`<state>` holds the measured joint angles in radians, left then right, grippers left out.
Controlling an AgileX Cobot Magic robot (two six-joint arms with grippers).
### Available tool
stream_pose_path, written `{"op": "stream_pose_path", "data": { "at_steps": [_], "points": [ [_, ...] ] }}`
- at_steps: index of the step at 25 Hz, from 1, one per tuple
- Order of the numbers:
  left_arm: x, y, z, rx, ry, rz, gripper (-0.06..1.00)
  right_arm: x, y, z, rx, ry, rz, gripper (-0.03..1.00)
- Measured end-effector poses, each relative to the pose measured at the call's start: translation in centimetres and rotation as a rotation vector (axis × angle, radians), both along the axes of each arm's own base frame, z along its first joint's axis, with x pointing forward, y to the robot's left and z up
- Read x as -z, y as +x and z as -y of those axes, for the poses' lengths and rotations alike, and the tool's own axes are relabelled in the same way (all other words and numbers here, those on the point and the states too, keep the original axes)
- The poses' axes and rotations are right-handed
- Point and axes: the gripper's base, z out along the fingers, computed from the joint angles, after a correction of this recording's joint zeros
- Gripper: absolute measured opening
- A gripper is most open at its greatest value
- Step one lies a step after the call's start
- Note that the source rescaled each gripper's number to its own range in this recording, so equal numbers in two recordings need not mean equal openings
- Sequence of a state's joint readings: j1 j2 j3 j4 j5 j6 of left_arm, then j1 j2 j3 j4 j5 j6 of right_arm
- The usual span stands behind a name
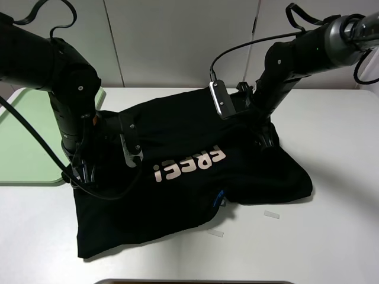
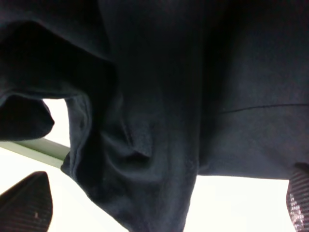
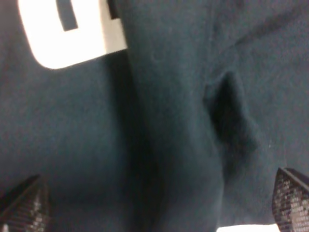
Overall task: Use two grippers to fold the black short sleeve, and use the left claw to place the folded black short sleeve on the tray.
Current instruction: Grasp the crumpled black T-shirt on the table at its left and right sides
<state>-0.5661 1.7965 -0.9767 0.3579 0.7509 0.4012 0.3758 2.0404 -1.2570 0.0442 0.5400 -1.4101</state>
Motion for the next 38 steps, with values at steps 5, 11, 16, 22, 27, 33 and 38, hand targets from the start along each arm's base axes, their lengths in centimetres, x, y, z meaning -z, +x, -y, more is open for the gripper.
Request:
{"op": "stream_pose_path", "data": {
  "at_steps": [5, 11, 16, 22, 27, 33, 38],
  "points": [
    [0.0, 0.0, 0.0, 0.0, 0.0, 0.0, 0.96, 0.5, 0.6, -0.3, 0.009, 0.009, -0.003, 1.0],
    [0.0, 0.0, 0.0, 0.0, -0.002, 0.0, 0.96, 1.3, 0.7, -0.1, 0.016, 0.003, -0.023, 1.0],
    [0.0, 0.0, 0.1, 0.001, -0.006, 0.005, 0.96, 1.5, 0.7, -0.1, 0.015, 0.001, -0.026, 0.73],
    [0.0, 0.0, 0.1, 0.001, -0.006, 0.005, 0.96, 1.5, 0.7, -0.1, 0.024, 0.011, -0.03, 0.18],
    [0.0, 0.1, 0.1, 0.001, -0.007, 0.006, 0.96, 1.5, 0.6, -0.1, 0.027, 0.014, -0.034, 0.0],
    [0.0, 0.1, 0.1, 0.003, -0.012, 0.011, 0.96, 1.5, 0.7, -0.1, 0.025, 0.011, -0.033, 0.0],
    [0.0, 0.1, 0.2, 0.002, -0.021, 0.015, 0.95, 1.5, 0.6, -0.1, 0.024, 0.01, -0.034, 0.0]
  ]
}}
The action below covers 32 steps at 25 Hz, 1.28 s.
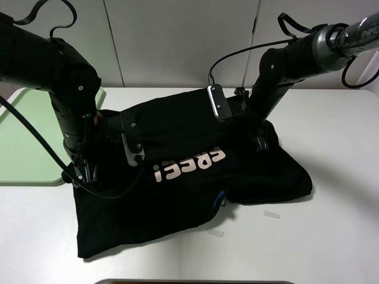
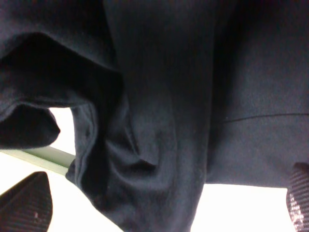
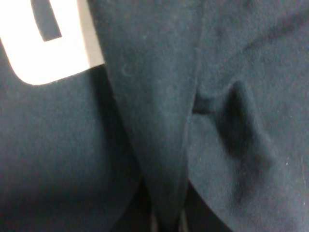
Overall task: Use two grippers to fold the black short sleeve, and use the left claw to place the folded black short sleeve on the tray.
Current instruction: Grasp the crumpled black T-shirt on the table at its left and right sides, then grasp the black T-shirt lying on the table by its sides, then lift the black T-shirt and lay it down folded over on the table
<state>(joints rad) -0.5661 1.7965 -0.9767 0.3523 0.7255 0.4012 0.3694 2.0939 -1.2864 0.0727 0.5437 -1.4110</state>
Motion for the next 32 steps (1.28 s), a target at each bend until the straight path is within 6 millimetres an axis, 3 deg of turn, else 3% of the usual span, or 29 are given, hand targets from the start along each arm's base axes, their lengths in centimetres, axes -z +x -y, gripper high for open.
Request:
{"op": "stream_pose_path", "data": {
  "at_steps": [7, 22, 24, 28, 29, 32],
  "points": [
    [0.4, 0.1, 0.3, -0.008, -0.023, -0.001, 0.77, 0.0, 0.0, 0.0, 0.0, 0.0, 0.0, 0.0],
    [4.0, -0.1, 0.4, -0.012, -0.002, -0.076, 0.71, 0.0, 0.0, 0.0, 0.015, 0.014, -0.005, 0.0],
    [4.1, -0.1, 0.4, -0.012, -0.001, -0.077, 0.64, 0.0, 0.0, 0.0, 0.015, 0.014, -0.004, 0.0],
    [4.1, 0.0, 0.4, -0.008, 0.001, -0.075, 0.37, 0.0, 0.0, 0.0, 0.016, 0.015, -0.005, 0.0],
    [4.1, 0.0, 0.4, -0.008, 0.001, -0.075, 0.37, 0.0, 0.0, 0.0, 0.016, 0.015, -0.005, 0.0],
    [4.1, 0.0, 0.4, -0.003, 0.005, -0.073, 0.15, 0.0, 0.0, 0.0, 0.018, 0.018, -0.001, 0.0]
  ]
}}
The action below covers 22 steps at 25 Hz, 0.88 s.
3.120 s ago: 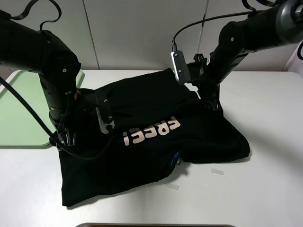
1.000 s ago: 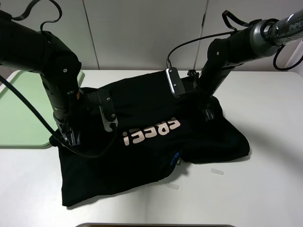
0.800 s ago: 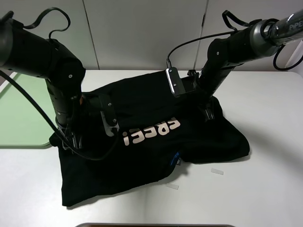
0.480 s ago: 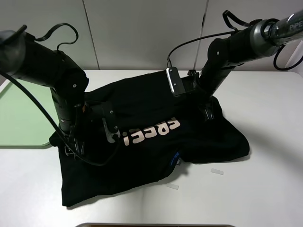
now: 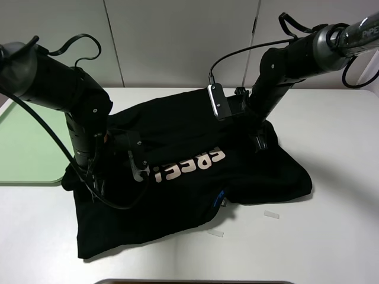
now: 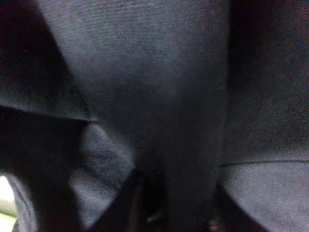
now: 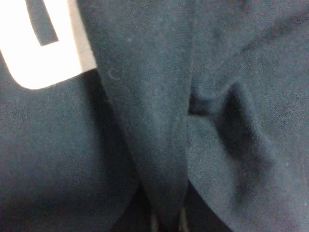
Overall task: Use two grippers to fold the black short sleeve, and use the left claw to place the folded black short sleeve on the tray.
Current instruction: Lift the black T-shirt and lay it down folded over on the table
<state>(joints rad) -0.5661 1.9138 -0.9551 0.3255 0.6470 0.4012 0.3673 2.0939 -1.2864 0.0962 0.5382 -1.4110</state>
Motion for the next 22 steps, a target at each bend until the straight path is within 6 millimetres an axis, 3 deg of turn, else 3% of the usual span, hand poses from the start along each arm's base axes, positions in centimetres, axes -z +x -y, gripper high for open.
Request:
{"op": "stream_pose_path", "data": {
  "at_steps": [2, 4, 12, 22],
  "points": [
    [0.0, 0.01, -0.01, 0.002, 0.002, 0.001, 0.03, -0.01, 0.02, -0.03, 0.004, 0.005, 0.002, 0.0],
    [0.0, 0.01, -0.01, 0.002, 0.002, 0.001, 0.01, -0.04, 0.04, -0.15, 0.02, 0.023, 0.001, 0.0],
    [0.0, 0.01, -0.02, 0.002, 0.002, 0.0, 0.0, -0.24, 0.31, -0.64, 0.113, 0.123, 0.007, 0.0],
    [-0.08, -0.04, -0.09, 0.003, 0.01, -0.003, 0.0, -0.34, 0.63, -0.61, 0.126, 0.127, 0.042, 0.0]
  ]
}}
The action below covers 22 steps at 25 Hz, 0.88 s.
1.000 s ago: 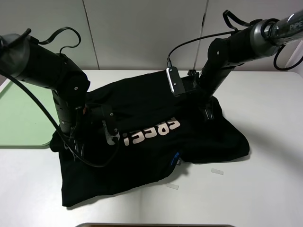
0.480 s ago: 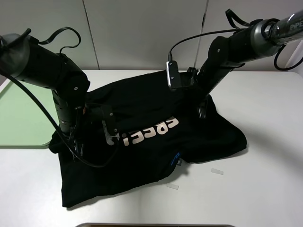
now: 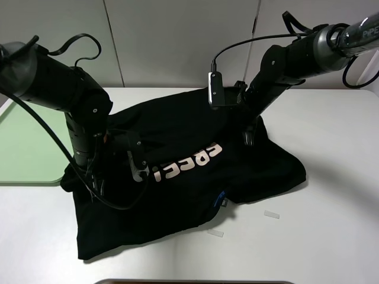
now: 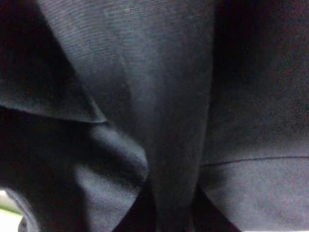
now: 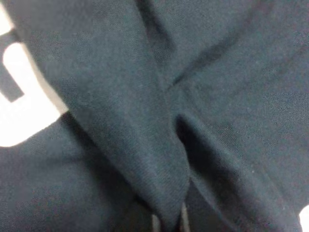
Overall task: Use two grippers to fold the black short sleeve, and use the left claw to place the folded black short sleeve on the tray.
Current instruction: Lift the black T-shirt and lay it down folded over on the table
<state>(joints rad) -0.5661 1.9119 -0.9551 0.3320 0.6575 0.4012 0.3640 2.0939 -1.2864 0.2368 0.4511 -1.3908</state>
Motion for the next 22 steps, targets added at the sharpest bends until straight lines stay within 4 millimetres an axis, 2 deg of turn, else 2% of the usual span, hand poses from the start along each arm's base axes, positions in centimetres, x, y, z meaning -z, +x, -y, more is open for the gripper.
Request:
{"op": "stream_pose_path", "data": {
  "at_steps": [3, 7, 10, 17, 22],
  "points": [
    [-0.9, 0.1, -0.2, 0.023, 0.014, 0.027, 0.0, 0.2, -0.3, 0.3, -0.047, -0.054, -0.022, 0.0],
    [-3.7, 0.7, -0.1, 0.03, 0.003, 0.094, 0.0, 0.4, -0.7, 0.8, -0.102, -0.129, -0.066, 0.0],
    [-5.9, 1.1, 0.0, 0.026, -0.017, 0.149, 0.0, -0.3, -0.7, 1.1, -0.101, -0.162, -0.067, 0.0],
    [-11.1, 2.1, 0.4, 0.002, -0.057, 0.258, 0.0, -5.2, -0.6, 1.8, -0.06, -0.22, -0.027, 0.0],
    [-14.3, 3.0, 0.8, -0.011, -0.056, 0.293, 0.0, -9.7, -1.7, 2.4, -0.022, -0.223, -0.018, 0.0]
  ]
}}
